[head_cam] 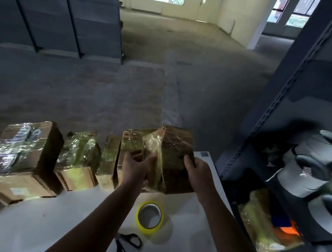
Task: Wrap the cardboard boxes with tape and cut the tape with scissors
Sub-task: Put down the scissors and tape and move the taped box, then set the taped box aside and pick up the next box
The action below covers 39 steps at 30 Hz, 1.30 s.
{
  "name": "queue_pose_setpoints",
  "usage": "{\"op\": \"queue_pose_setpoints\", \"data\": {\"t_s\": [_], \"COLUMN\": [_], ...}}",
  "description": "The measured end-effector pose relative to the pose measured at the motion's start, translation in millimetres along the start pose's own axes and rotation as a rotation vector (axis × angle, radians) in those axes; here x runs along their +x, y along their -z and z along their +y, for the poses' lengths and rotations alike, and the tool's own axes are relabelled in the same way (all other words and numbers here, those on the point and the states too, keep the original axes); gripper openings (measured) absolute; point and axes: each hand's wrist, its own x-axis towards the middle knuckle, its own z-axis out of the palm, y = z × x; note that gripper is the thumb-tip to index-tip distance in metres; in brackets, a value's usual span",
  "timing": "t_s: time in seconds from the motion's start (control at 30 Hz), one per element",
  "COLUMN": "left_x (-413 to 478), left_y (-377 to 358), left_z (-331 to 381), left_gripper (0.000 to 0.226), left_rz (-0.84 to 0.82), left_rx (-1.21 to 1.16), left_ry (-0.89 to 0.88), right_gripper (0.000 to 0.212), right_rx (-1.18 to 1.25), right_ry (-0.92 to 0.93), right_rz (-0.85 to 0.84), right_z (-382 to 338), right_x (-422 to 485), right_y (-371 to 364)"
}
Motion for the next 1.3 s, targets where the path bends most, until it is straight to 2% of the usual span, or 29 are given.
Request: {"op": "queue_pose_setpoints", "data": {"t_s": [0.07,0.1,0.13,0.17,0.27,0.37,0.47,0.57,0.63,0.73,0.87,0.97,1.03,1.17,1.3], "left_x": [1.3,2.1,2.0,1.2,-1.1,0.7,11.5,25.6,35.0,43.9,45.6,45.6,44.5,41.9,49.3], "left_y": [-17.7,-26.2,-34.6,-42.9,-66.2,-83.7,-103.1,-122.1,-132.2,-142.9,-149.3,-149.9,-151.1,-153.1,-142.6], "left_z": [6.5,9.8,12.9,14.7,13.8,8.8,-1.1,-10.8,-17.3,-32.2,-54.9,-62.2,-59.6,-42.6,-18.4], "left_gripper": [0.043,0.030,0.016,0.013,0.024,0.024,0.024,0.021,0.016,0.023,0.021,0.018,0.029,0.034,0.022], "left_rz": [0.008,-0.006,-0.041,-0.098,-0.278,-0.366,-0.417,-0.457,-0.479,-0.585,-0.723,-0.736,-0.767,-0.779,-0.610], "left_rx": [0.133,0.205,0.257,0.287,0.305,0.311,0.532,0.640,0.612,0.670,0.788,0.684,0.575,0.625,0.647], "left_ry": [-0.100,-0.151,-0.190,-0.211,-0.244,-0.249,-0.271,-0.154,-0.035,0.052,0.181,0.210,0.245,0.093,-0.130], "right_gripper": [0.037,0.037,0.037,0.035,0.035,0.041,0.046,0.032,0.029,0.039,0.051,0.064,0.064,0.053,0.051], "right_rx": [-0.084,-0.126,-0.166,-0.194,-0.186,-0.147,-0.215,-0.248,-0.260,-0.339,-0.409,-0.426,-0.490,-0.720,-0.868], "right_ry": [-0.020,-0.033,-0.044,-0.051,-0.066,-0.102,-0.125,-0.109,-0.138,-0.187,-0.188,-0.181,-0.192,-0.212,-0.147], "right_rz": [0.091,0.130,0.163,0.191,0.284,0.315,0.316,0.297,0.252,0.094,-0.106,-0.145,-0.138,-0.142,-0.048], "right_z": [5.1,6.9,8.2,9.2,14.1,22.0,34.3,51.3,66.7,93.0,123.5,133.2,133.4,122.0,102.2], "right_x": [5.7,9.3,13.1,16.6,26.7,36.9,49.8,62.5,70.0,74.8,65.3,65.2,72.9,91.9,100.1], "right_y": [7.5,10.8,13.7,16.2,25.1,37.3,42.9,40.9,36.1,25.4,13.7,13.0,15.2,19.0,4.4]}}
